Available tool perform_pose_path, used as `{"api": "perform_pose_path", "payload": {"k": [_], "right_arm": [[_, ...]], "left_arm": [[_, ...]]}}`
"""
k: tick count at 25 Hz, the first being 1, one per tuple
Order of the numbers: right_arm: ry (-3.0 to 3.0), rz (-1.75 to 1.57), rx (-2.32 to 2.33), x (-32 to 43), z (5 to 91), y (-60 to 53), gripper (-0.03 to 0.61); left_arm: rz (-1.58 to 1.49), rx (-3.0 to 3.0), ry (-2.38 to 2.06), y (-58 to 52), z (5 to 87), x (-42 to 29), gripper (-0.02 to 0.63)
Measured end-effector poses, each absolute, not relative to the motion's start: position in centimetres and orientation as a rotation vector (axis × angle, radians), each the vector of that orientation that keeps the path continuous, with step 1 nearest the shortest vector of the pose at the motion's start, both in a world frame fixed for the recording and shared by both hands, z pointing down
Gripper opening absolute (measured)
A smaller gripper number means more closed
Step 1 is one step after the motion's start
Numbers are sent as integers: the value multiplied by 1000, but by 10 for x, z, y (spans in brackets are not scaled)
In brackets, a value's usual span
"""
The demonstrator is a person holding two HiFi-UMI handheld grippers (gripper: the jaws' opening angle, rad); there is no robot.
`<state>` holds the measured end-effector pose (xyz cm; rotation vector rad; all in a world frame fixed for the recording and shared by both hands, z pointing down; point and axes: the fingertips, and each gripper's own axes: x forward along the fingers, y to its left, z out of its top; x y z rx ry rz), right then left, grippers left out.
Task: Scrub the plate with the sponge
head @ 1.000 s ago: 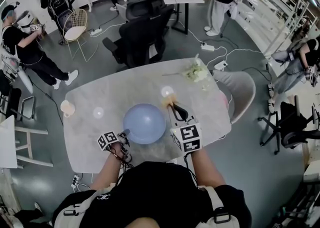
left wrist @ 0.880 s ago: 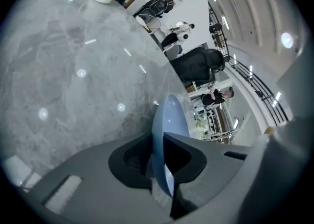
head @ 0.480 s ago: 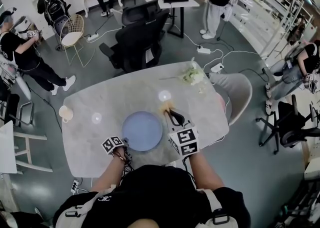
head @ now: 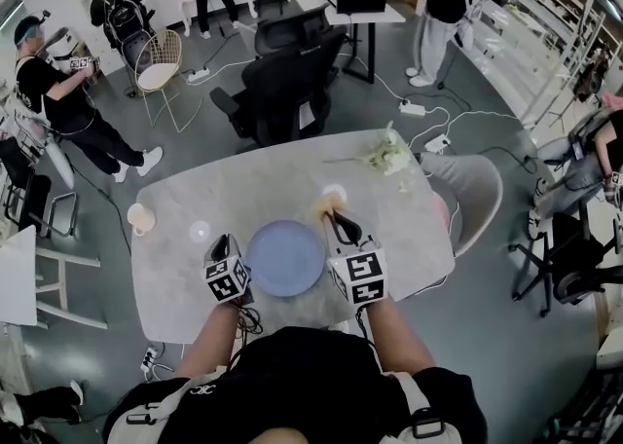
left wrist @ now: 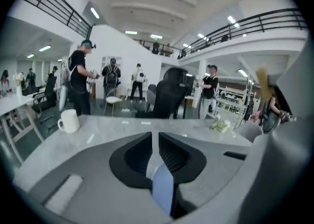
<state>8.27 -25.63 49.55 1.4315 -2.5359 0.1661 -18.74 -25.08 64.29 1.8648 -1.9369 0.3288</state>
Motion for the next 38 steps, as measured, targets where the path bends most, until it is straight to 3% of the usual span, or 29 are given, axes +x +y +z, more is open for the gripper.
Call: {"api": "perform_pose_path", "payload": {"k": [6,10,38], "right_arm": [[-2646,94,1552,70,460,-265,28],[-2691,9,1615,67,439,-265,28],[-2733,-30,1566,46,437,-251,28]], "left_arm": [[101,2252,-1928,-263,484,-149,5],[23,2395,-1820,-246,429,-126,5],[84,2357,-1802,-226,446,-129,5]]}}
